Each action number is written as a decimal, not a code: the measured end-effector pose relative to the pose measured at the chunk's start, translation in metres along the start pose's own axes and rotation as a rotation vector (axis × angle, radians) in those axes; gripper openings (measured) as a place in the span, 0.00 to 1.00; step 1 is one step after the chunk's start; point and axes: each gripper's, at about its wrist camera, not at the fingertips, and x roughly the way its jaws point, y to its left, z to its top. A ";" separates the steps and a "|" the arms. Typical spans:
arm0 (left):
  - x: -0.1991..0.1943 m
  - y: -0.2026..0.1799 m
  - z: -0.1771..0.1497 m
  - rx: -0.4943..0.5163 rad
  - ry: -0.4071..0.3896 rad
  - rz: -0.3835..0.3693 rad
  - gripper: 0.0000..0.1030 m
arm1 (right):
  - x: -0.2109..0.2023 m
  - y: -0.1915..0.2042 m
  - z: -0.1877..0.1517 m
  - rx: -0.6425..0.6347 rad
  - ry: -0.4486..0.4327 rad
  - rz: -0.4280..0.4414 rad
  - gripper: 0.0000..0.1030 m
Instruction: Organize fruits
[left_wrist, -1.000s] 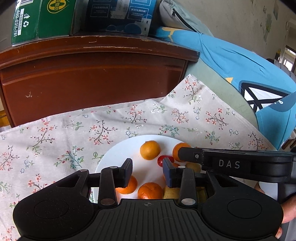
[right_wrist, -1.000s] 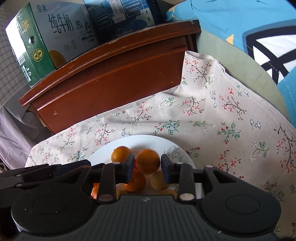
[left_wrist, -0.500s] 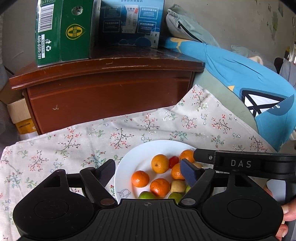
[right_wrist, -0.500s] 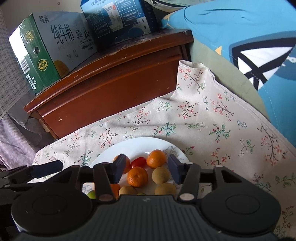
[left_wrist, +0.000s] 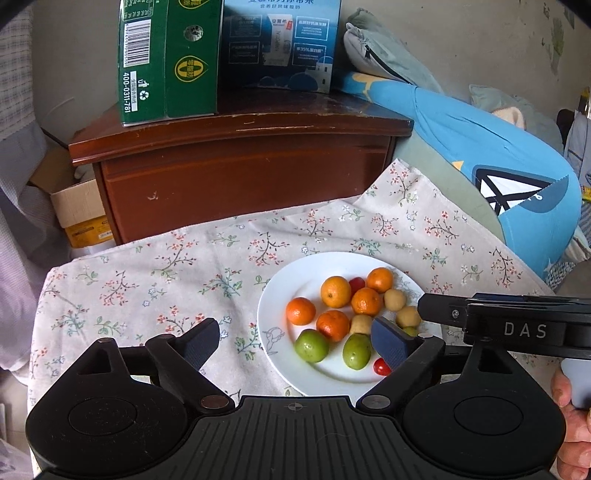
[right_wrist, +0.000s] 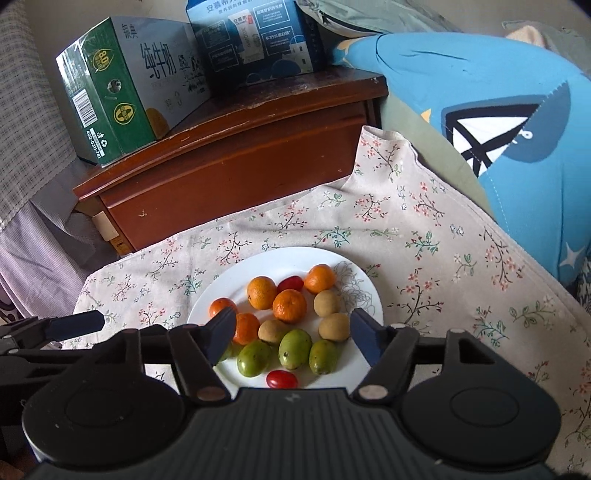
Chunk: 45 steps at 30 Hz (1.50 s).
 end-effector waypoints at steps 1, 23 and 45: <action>-0.004 -0.001 -0.001 0.005 -0.002 0.002 0.88 | -0.003 0.000 -0.001 0.004 -0.001 0.001 0.70; -0.099 0.003 -0.033 -0.086 0.032 0.147 0.94 | -0.062 0.019 -0.029 -0.051 0.034 -0.031 0.91; -0.023 -0.016 -0.009 0.001 0.192 0.229 0.94 | -0.035 0.013 -0.028 -0.053 0.164 -0.212 0.95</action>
